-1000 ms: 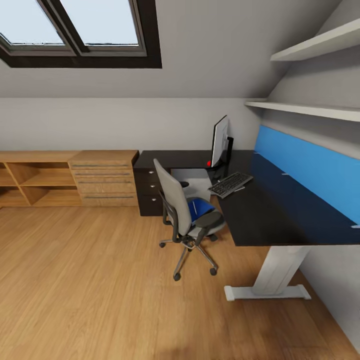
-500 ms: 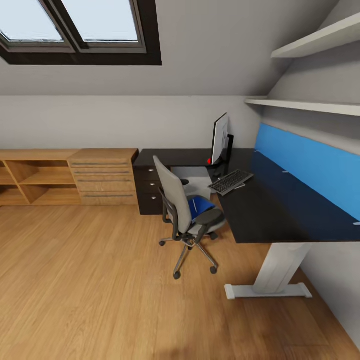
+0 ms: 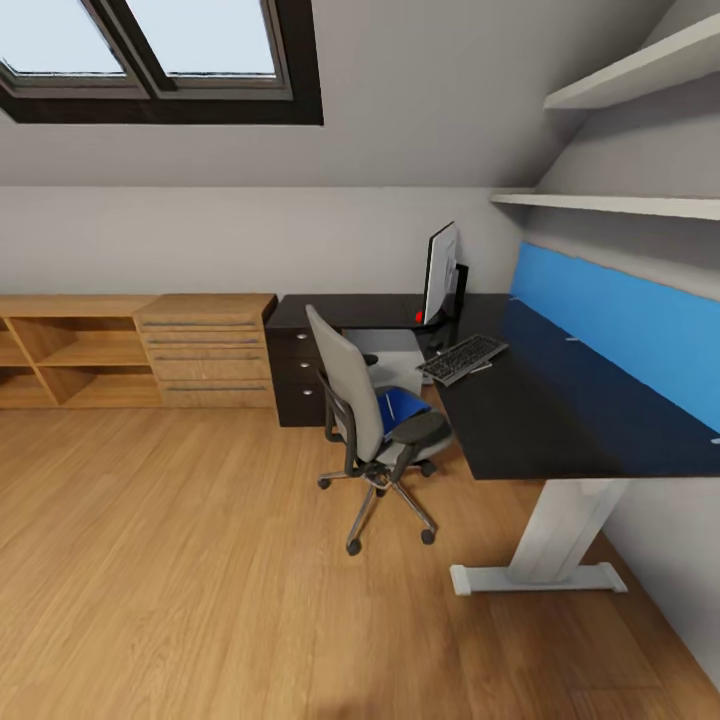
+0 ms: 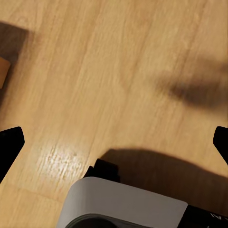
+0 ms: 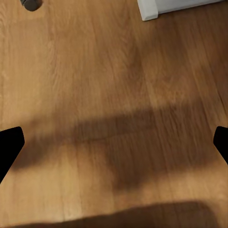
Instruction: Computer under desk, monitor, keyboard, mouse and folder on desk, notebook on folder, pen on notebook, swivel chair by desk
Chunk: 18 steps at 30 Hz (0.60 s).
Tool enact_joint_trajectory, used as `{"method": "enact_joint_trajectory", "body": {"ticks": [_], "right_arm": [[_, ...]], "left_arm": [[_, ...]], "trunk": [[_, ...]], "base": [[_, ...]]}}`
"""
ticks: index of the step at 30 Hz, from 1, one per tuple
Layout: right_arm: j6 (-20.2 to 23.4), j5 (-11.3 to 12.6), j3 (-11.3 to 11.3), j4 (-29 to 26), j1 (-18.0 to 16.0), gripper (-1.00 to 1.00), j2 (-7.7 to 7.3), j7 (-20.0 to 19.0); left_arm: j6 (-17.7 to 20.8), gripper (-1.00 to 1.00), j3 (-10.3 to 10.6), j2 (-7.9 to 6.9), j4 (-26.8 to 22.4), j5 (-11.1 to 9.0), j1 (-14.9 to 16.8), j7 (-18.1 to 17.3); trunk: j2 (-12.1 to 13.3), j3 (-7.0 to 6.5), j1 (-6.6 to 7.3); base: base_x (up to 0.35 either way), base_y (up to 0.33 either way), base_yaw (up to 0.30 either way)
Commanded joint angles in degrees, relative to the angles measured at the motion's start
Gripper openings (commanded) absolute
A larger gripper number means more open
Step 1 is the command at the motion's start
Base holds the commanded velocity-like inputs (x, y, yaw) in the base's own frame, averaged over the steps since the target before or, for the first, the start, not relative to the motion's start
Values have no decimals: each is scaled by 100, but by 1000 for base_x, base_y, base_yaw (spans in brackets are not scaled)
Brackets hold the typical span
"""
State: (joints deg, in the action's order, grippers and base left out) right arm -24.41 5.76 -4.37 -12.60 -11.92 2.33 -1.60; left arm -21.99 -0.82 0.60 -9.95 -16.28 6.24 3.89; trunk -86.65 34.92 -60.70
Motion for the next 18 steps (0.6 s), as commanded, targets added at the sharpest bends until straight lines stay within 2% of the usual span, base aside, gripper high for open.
{"method": "enact_joint_trajectory", "body": {"ticks": [1,7,18], "right_arm": [[-16,21,-25,4,-3,100,4,-17],[-19,21,72,4,-3,100,-2,-16],[-23,21,97,-5,-3,100,11,-16]], "left_arm": [[-16,100,-6,2,2,2,4,15],[-16,100,-5,-4,2,3,3,15],[-16,100,-2,-7,2,2,6,15]], "trunk": [[-44,24,-22],[-285,131,-154],[-726,329,-396]], "base": [[0,0,0],[0,0,0],[0,0,0]]}}
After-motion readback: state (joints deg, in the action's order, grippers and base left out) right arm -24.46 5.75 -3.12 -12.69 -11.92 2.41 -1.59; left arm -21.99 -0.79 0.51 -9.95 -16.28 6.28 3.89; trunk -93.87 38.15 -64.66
